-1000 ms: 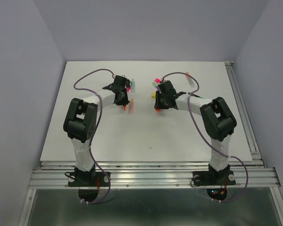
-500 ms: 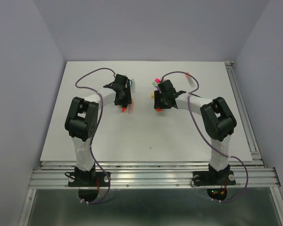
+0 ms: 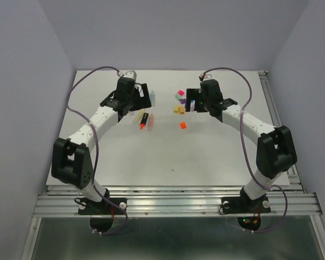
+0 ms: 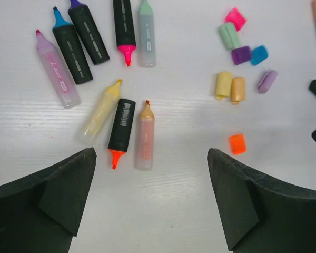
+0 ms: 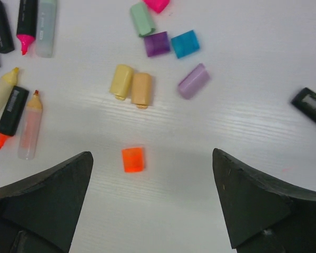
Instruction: Open the pen caps
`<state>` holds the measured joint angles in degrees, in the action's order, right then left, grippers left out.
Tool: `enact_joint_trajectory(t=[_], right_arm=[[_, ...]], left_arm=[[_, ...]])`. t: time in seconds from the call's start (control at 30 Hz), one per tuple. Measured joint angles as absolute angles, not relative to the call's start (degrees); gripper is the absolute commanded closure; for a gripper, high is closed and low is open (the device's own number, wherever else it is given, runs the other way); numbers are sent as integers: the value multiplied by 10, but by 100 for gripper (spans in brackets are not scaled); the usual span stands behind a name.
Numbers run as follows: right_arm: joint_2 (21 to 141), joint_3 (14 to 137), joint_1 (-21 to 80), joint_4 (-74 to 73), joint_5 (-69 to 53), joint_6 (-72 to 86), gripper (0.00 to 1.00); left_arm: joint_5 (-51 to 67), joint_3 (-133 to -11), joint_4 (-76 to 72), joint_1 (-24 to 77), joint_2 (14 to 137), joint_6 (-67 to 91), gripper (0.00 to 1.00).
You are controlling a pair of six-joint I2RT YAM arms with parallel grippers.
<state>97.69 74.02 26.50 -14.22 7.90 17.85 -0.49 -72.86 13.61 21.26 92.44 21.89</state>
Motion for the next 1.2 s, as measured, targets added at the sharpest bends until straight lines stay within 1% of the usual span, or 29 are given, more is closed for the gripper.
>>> enact_joint_trajectory(t=[0.1,0.17,0.23,0.33,0.4,0.5,0.77,0.87,1.2], right_arm=[[960,727,213,-147,60,144,0],[962,727,171,-159,40,115,0],[971,728,122,-178,33,83,0],[994,740,76,-201,32,37,0],[1018,756,54,-215,27,8,0],[1058,786,27,-222,11,-24,0],[1178,898,-8,-252,-36,-91,0],[1194,917,-12,-267,-50,-101,0],[1197,917,-15,-295,-91,-98,0]], left_arm=[[-10,-689,115,213,849,233,1],[-20,-640,91,213,788,246,1],[-25,-604,81,213,751,253,1],[-28,-527,60,213,691,265,1],[-26,-498,51,213,670,269,1],[-28,-469,39,213,656,272,1],[-29,-467,21,213,662,273,1],[-29,-467,19,213,671,273,1],[-29,-467,18,213,682,273,1]])
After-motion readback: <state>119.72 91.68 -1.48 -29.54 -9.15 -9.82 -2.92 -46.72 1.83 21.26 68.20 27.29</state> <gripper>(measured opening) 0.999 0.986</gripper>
